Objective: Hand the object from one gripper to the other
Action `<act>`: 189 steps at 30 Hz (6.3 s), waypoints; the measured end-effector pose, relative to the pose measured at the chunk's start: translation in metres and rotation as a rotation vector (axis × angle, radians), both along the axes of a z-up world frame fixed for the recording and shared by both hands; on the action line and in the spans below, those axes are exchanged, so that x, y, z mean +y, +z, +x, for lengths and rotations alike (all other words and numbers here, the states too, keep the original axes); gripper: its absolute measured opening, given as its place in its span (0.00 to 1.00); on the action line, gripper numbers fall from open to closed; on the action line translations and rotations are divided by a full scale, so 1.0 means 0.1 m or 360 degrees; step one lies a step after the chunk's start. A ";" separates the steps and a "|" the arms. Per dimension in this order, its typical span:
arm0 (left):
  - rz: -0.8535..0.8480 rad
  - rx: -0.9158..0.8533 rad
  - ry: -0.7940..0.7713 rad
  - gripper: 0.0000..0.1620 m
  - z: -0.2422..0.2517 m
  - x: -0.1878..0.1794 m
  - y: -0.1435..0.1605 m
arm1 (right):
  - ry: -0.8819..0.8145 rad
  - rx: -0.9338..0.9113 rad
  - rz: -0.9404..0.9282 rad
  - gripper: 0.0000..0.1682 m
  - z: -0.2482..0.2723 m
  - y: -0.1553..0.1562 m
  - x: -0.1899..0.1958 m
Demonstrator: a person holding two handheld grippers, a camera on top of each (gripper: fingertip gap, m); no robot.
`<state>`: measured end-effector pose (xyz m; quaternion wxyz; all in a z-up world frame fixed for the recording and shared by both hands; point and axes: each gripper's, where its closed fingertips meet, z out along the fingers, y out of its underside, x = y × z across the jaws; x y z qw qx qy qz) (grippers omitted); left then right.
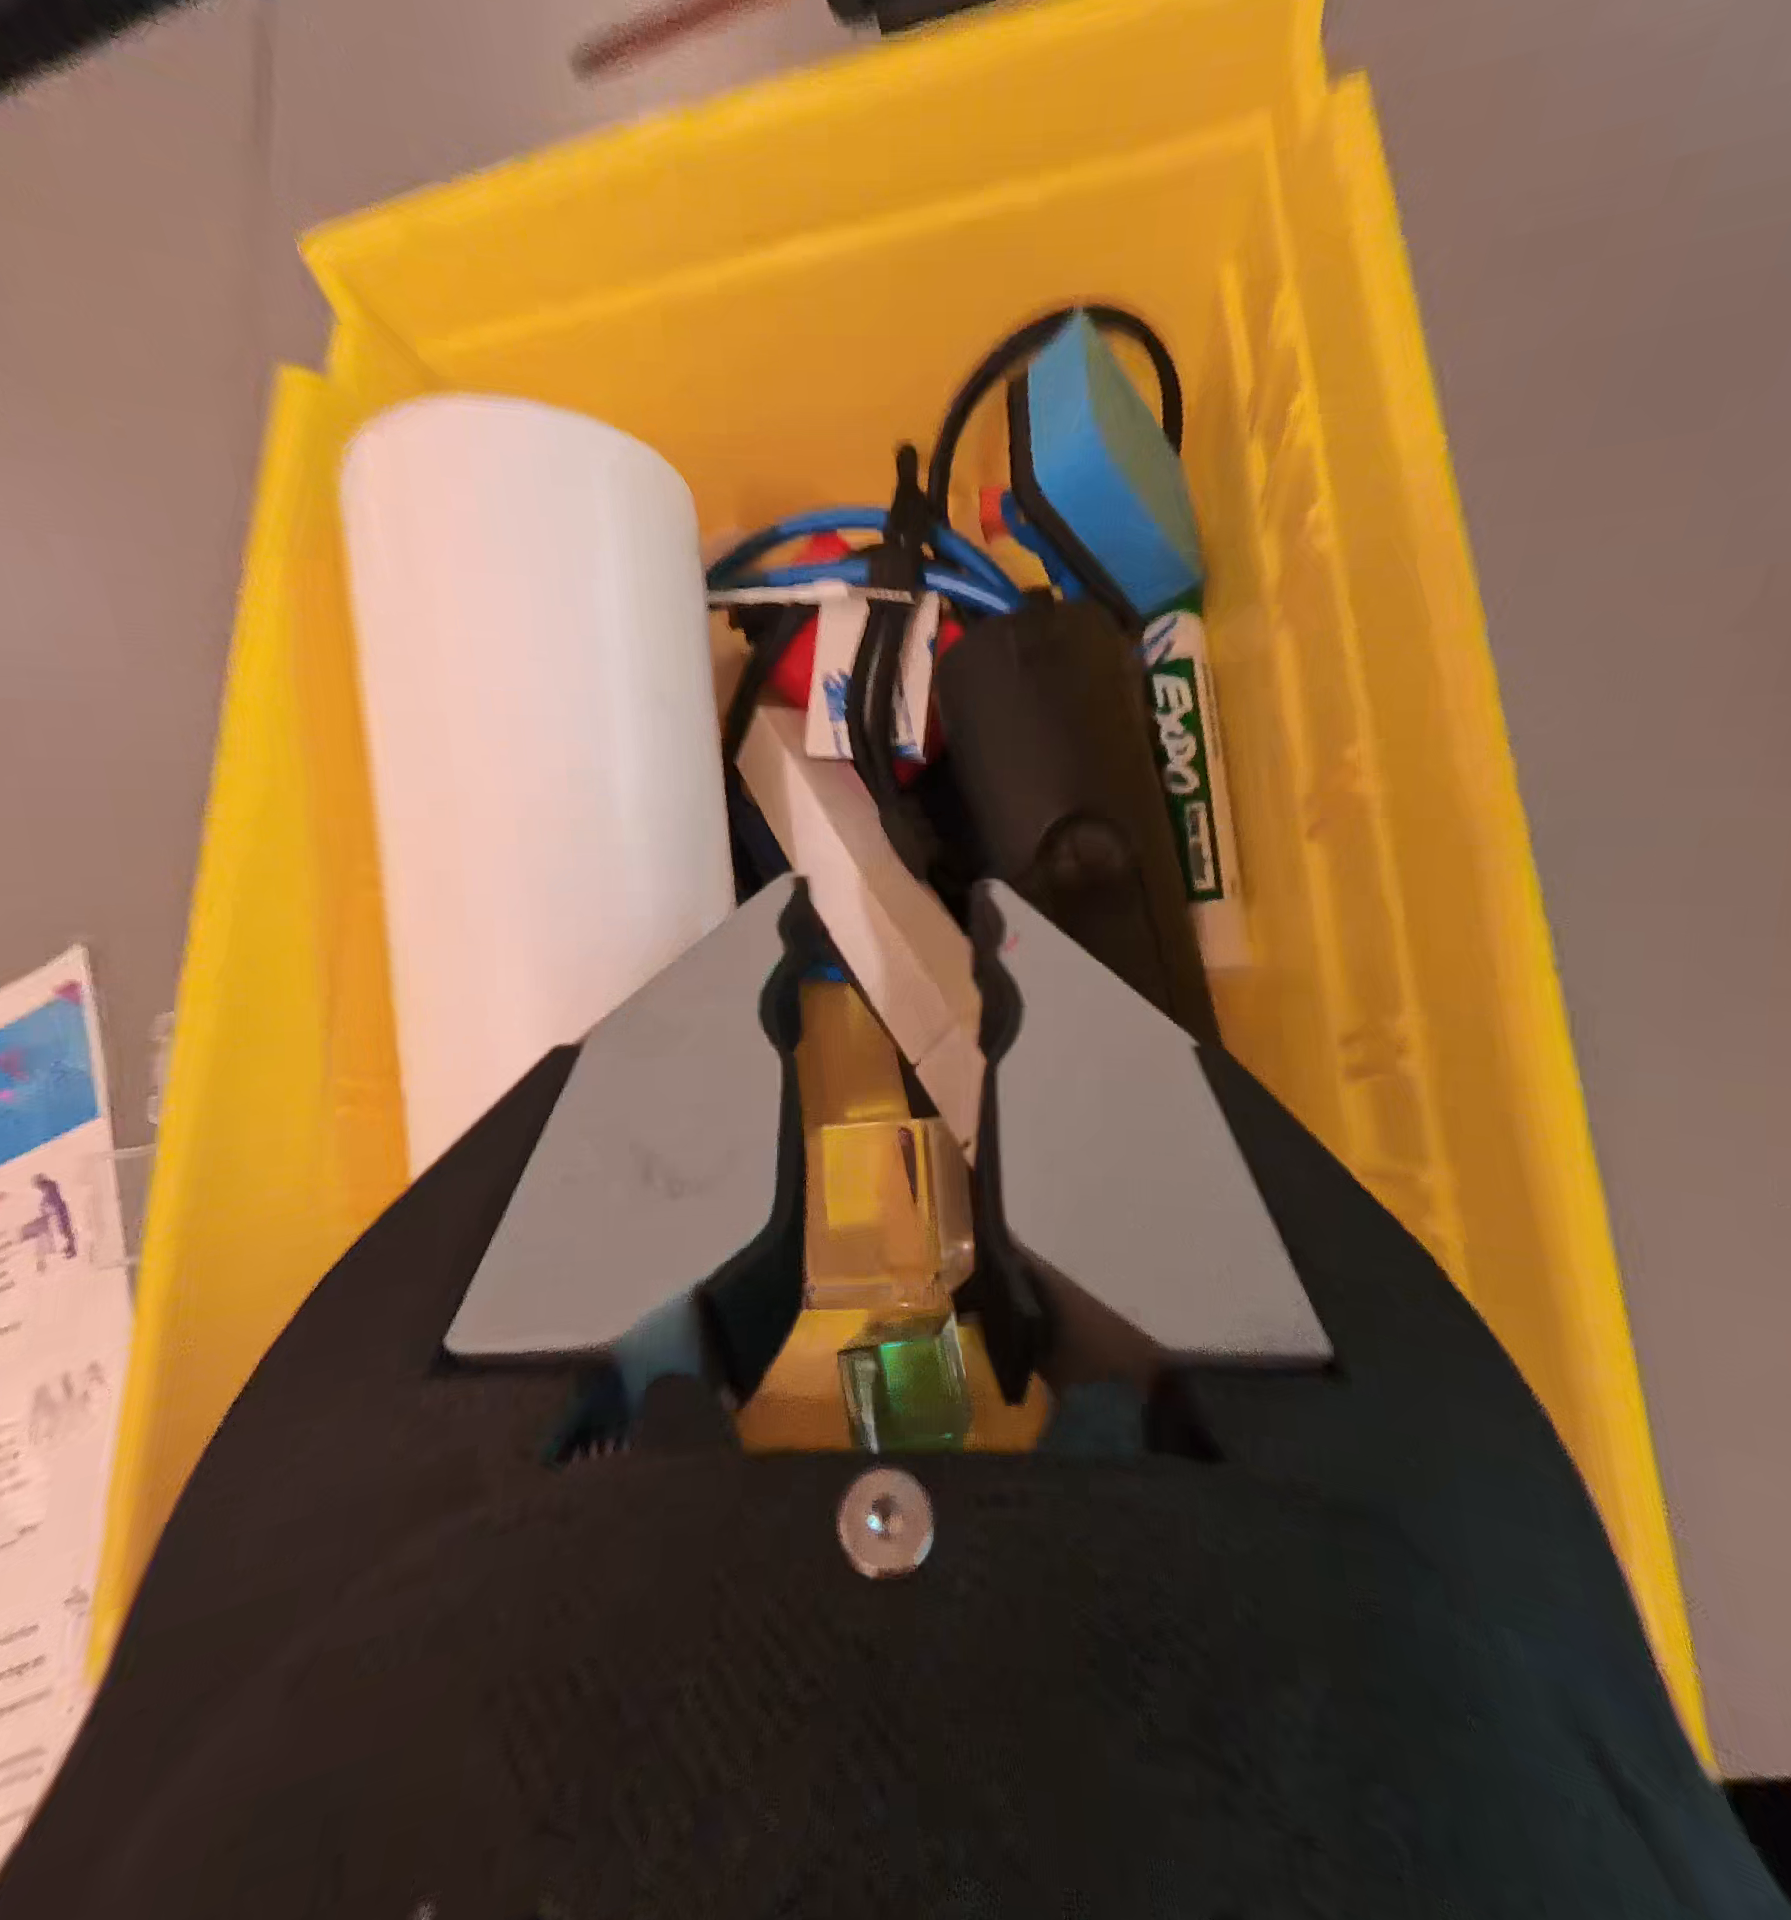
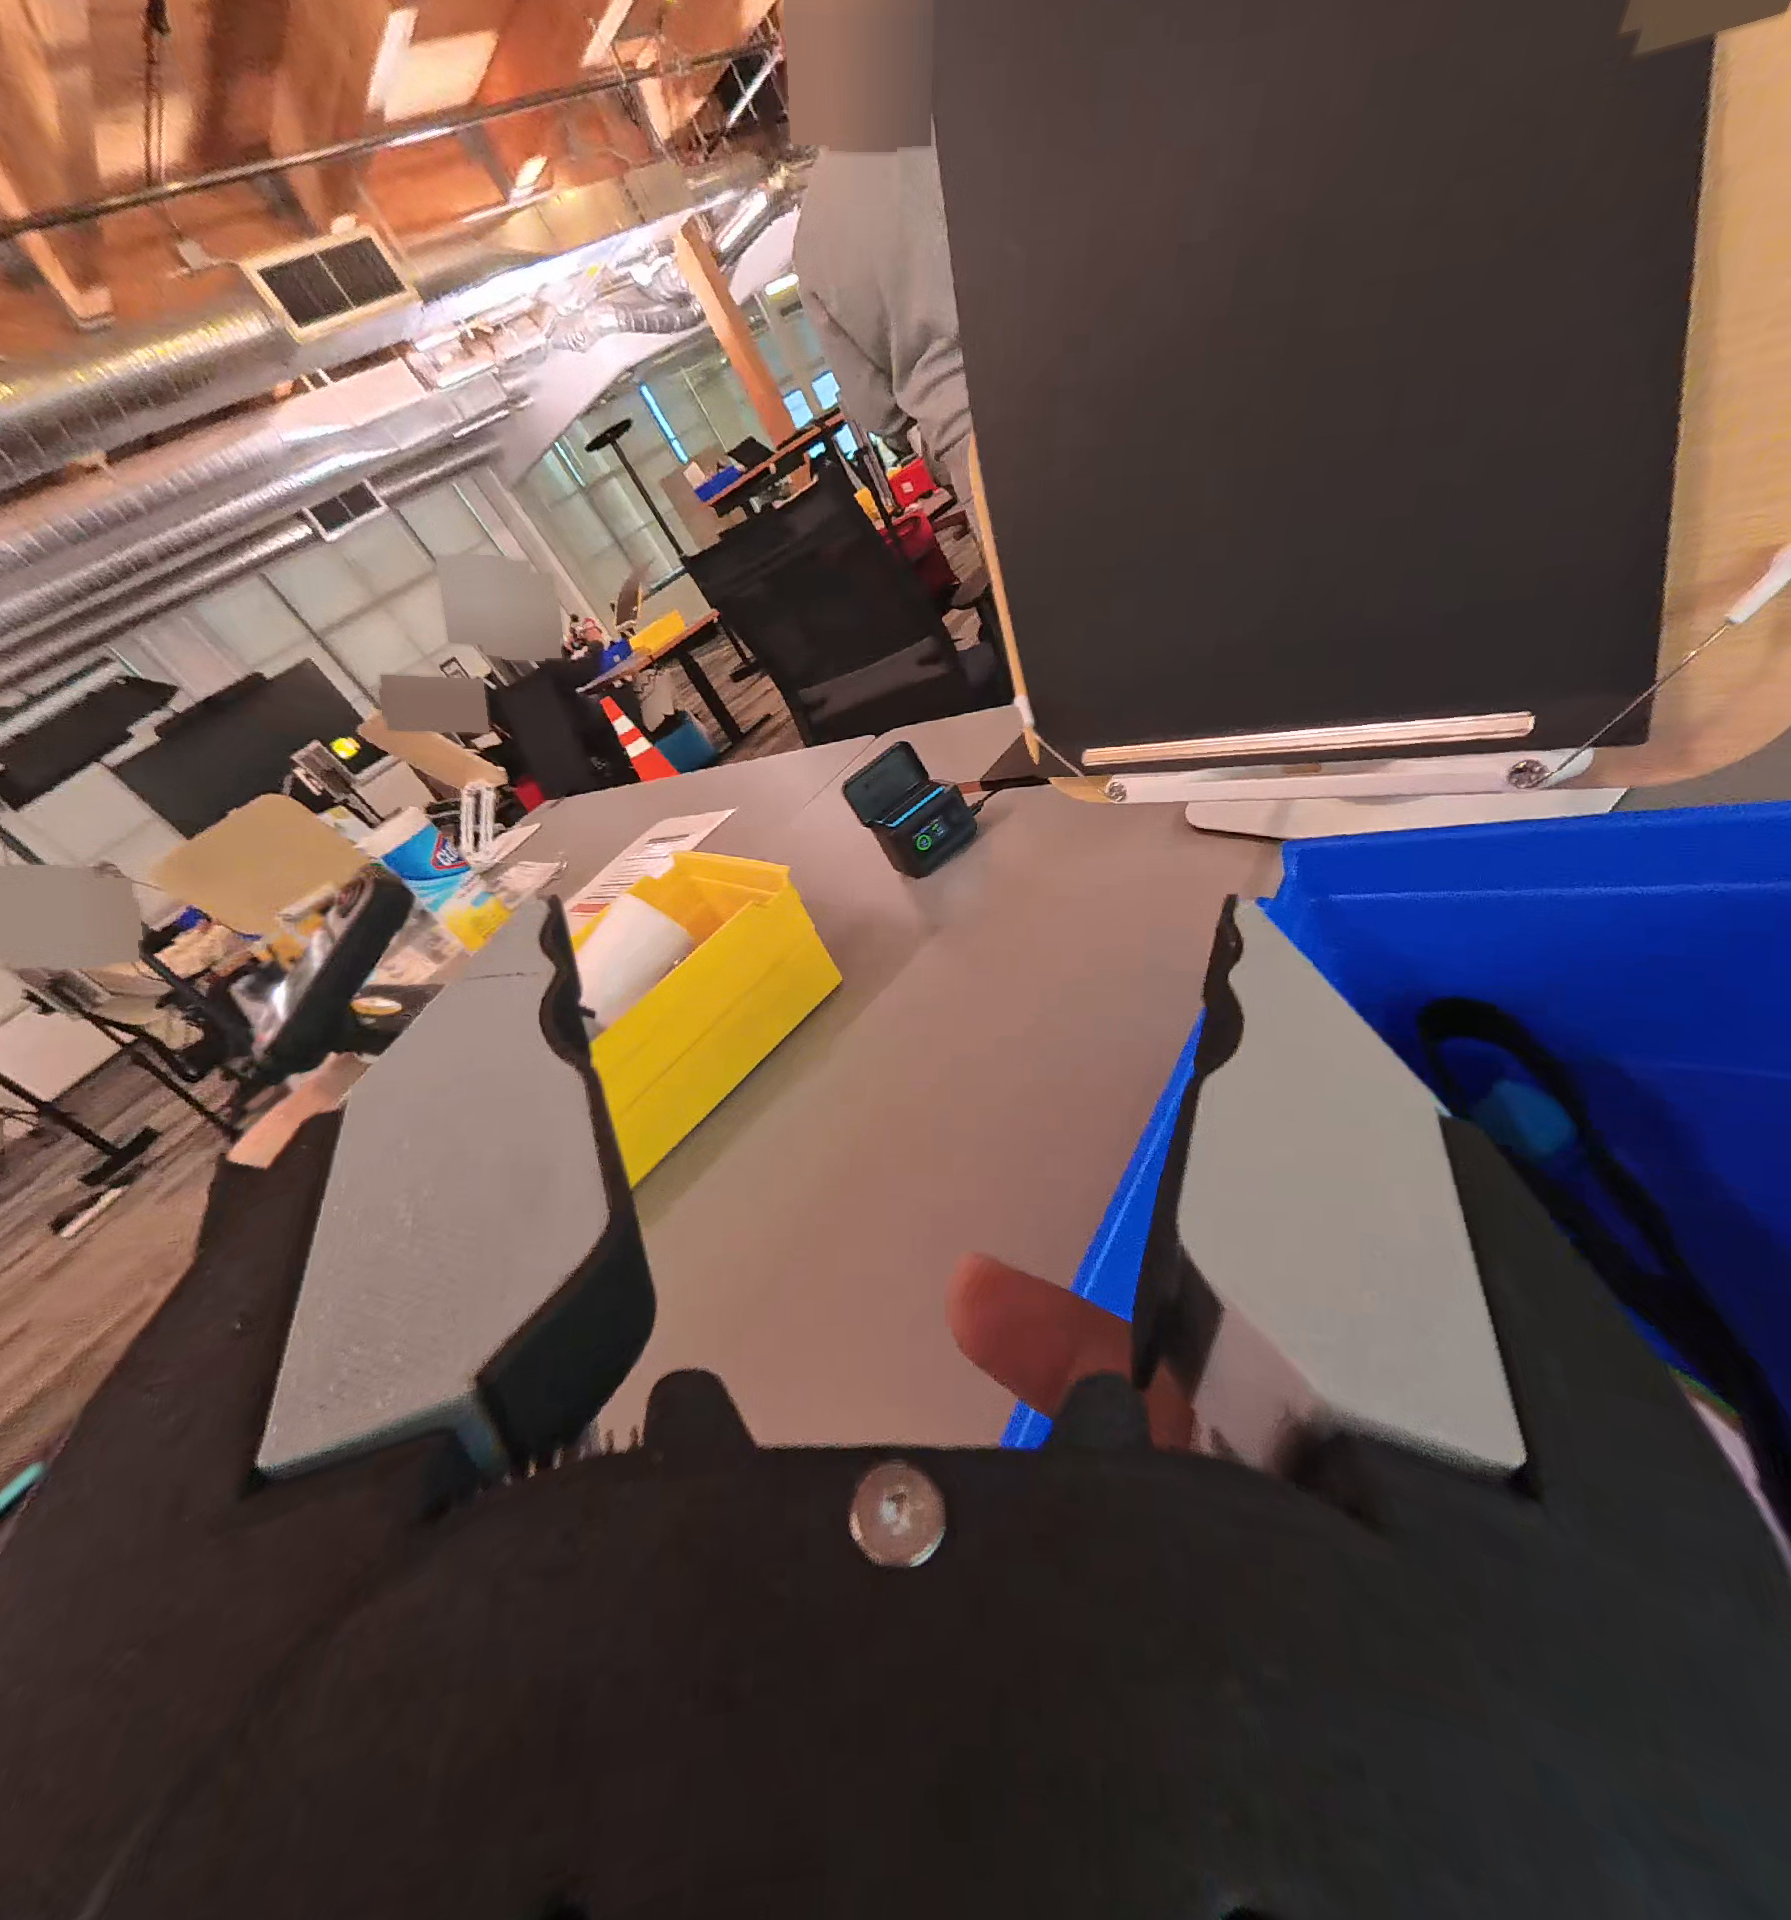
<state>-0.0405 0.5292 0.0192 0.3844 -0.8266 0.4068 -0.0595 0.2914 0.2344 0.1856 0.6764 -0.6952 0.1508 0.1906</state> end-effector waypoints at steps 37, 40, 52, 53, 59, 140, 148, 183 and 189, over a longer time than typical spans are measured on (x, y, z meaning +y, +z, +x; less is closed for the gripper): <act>0.0125 -0.0526 -0.0305 0.21 0.75 -0.44 0.74 | 0.0415 -0.0605 0.0165 0.49 -1.00 0.23 -0.12; 0.0138 -0.0561 -0.0410 0.27 0.84 -0.58 0.82 | 0.0414 -0.0619 0.0172 0.48 -1.01 0.20 -0.07; 0.0064 -0.0696 -0.0557 0.25 1.13 -0.69 0.90 | 0.0315 -0.0846 0.0010 0.43 -0.75 -0.12 0.30; 0.0066 -0.0703 -0.0563 0.25 1.16 -0.69 0.90 | 0.0336 -0.0842 -0.0027 0.45 -0.73 -0.16 0.32; 0.0200 -0.0709 -0.0458 0.22 1.21 -0.58 0.96 | 0.0284 -0.0844 -0.0225 0.50 -0.55 -0.49 0.40; 0.0709 -0.0569 -0.0695 0.15 0.95 -0.29 0.94 | -0.0128 -0.0968 -0.0207 0.47 -1.20 -1.45 1.17; 0.0741 -0.0942 -0.1400 0.15 1.16 -2.12 1.36 | 0.0813 -0.0618 0.0167 0.43 -2.03 -1.29 0.84; -0.0636 -0.1340 -0.1429 0.28 1.53 -2.61 0.66 | 0.0495 -0.1082 0.0400 0.13 -1.94 -0.70 0.33; -0.1099 -0.1303 -0.1325 0.44 1.66 -2.41 0.21 | -0.0036 -0.1759 0.0370 0.13 -1.61 -1.04 0.53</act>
